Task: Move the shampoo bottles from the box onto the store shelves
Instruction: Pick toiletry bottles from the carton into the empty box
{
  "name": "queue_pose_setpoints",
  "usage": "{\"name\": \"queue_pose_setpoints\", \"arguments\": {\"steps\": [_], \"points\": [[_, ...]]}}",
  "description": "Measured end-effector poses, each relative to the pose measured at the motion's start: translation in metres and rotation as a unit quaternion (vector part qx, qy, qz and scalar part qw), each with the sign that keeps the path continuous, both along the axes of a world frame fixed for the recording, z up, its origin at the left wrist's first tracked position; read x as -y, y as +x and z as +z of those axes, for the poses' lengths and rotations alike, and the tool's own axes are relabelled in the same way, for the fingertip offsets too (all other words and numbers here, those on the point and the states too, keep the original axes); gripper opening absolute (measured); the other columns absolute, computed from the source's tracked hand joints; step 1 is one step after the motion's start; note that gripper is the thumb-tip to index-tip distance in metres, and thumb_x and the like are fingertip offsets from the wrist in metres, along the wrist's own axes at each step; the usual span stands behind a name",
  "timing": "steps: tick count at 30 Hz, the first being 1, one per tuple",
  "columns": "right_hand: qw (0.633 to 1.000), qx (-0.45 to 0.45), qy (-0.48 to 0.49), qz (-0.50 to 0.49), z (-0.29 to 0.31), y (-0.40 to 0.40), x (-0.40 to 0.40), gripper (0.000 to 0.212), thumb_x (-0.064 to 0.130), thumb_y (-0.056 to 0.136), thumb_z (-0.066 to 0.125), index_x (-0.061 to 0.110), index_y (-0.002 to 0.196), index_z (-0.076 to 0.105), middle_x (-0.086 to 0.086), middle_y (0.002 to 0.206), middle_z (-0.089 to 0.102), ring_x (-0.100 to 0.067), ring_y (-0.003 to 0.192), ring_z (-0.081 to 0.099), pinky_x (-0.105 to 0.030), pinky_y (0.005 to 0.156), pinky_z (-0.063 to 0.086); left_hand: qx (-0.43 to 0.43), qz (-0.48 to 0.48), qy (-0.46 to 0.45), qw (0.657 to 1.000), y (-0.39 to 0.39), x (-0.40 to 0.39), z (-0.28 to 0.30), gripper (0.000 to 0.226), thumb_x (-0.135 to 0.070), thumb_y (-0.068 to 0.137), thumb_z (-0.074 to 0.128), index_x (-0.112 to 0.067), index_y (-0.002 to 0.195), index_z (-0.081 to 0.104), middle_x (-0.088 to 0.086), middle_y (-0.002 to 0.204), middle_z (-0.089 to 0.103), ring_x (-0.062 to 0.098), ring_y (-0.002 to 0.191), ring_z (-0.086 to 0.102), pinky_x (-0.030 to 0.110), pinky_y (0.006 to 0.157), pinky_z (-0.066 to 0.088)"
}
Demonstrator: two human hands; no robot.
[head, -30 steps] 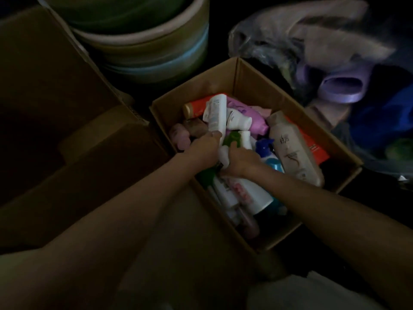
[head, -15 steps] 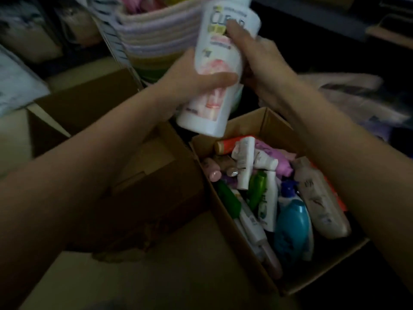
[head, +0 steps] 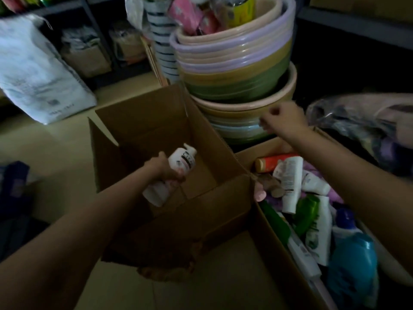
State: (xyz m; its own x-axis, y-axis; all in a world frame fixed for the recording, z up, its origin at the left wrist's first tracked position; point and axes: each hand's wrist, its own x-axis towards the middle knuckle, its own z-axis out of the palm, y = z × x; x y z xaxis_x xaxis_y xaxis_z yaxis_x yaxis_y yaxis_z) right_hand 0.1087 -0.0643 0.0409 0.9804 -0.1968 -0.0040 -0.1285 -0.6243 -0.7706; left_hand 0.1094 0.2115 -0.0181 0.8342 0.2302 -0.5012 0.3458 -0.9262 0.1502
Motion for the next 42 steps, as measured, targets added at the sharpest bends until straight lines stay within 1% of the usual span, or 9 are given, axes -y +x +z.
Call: {"name": "queue_pose_setpoints", "arguments": {"steps": [3,8,15,21,24,29,33,37,42], "points": [[0.987,0.081,-0.057,0.130,0.035,0.013,-0.053,0.019,0.016,0.092,0.053,0.006,0.101,0.066,-0.013,0.102,0.068,-0.025,0.097,0.063,-0.041,0.090,0.050,-0.062,0.013,-0.039,0.997,0.009,-0.002,-0.025,0.098,-0.034,0.074,0.076,-0.004,0.142,0.013,0.019,0.136,0.044,0.035,0.122,0.048,0.042,0.097,0.044],[0.891,-0.005,-0.223,0.396,0.018,0.011,-0.137,0.029,0.019,0.092,0.054,0.013,0.120,0.057,-0.005,0.115,0.058,-0.019,0.103,0.057,-0.031,0.087,0.049,-0.111,-0.004,-0.028,0.993,0.016,-0.001,-0.066,0.104,-0.035,0.078,0.072,-0.005,0.146,-0.001,0.019,0.146,0.034,0.033,0.131,0.038,0.041,0.106,0.037],[0.891,0.040,-0.233,0.386,0.015,0.030,-0.140,0.024,0.018,0.092,0.053,0.012,0.114,0.060,-0.004,0.104,0.060,-0.020,0.096,0.059,-0.031,0.081,0.050,-0.166,-0.015,-0.024,0.986,0.022,-0.003,-0.119,0.081,-0.025,0.089,0.060,-0.003,0.148,0.008,0.019,0.149,0.030,0.031,0.133,0.037,0.037,0.110,0.033],[0.878,0.018,-0.234,0.416,0.010,0.031,-0.147,0.024,0.017,0.091,0.053,0.013,0.114,0.059,0.001,0.093,0.053,-0.021,0.098,0.058,-0.032,0.084,0.049,-0.046,-0.158,0.035,0.986,0.043,0.006,-0.074,0.069,-0.019,0.091,0.054,-0.001,0.145,0.014,0.019,0.142,0.039,0.031,0.126,0.045,0.035,0.097,0.041],[0.903,0.095,-0.215,0.361,0.019,0.028,-0.129,0.024,0.014,0.088,0.054,0.013,0.109,0.065,-0.004,0.097,0.064,-0.019,0.098,0.060,-0.028,0.084,0.046,0.124,-0.095,-0.122,0.980,0.062,0.024,-0.025,0.061,-0.039,0.087,0.049,-0.005,0.136,0.038,0.018,0.135,0.048,0.032,0.120,0.049,0.036,0.093,0.042],[0.971,0.171,-0.105,0.126,0.047,0.021,-0.031,0.020,0.008,0.087,0.052,0.003,0.093,0.070,-0.015,0.095,0.070,-0.018,0.084,0.059,-0.023,0.071,0.041,0.407,0.006,-0.395,0.824,0.043,0.097,0.095,0.026,-0.016,0.094,0.049,-0.014,0.120,0.047,-0.005,0.105,0.051,0.007,0.098,0.049,0.022,0.085,0.042],[0.991,0.014,-0.136,-0.006,0.011,-0.012,0.069,0.021,0.011,0.086,0.052,0.008,0.070,0.064,-0.024,0.090,0.068,-0.023,0.077,0.057,-0.032,0.062,0.041,0.410,-0.184,-0.411,0.793,-0.011,0.200,0.105,0.018,-0.003,0.082,0.052,-0.017,0.093,0.049,-0.002,0.078,0.050,0.022,0.082,0.054,0.037,0.078,0.046],[0.965,-0.162,-0.201,0.055,-0.044,-0.079,0.119,0.034,0.012,0.093,0.052,0.002,0.125,0.055,-0.010,0.126,0.055,-0.026,0.118,0.050,-0.029,0.093,0.035,0.252,-0.378,-0.282,0.845,-0.061,0.275,0.039,0.042,-0.014,0.083,0.060,-0.003,0.120,0.043,0.018,0.117,0.054,0.034,0.104,0.055,0.038,0.086,0.044],[0.839,-0.407,-0.320,0.169,-0.099,-0.124,0.137,0.060,0.050,0.086,0.057,0.011,0.132,0.050,-0.010,0.139,0.044,-0.026,0.128,0.038,-0.026,0.099,0.033,0.101,-0.383,-0.184,0.900,-0.071,0.285,-0.032,0.056,-0.018,0.088,0.056,-0.001,0.136,0.031,0.020,0.134,0.042,0.036,0.123,0.044,0.035,0.094,0.038]]}}
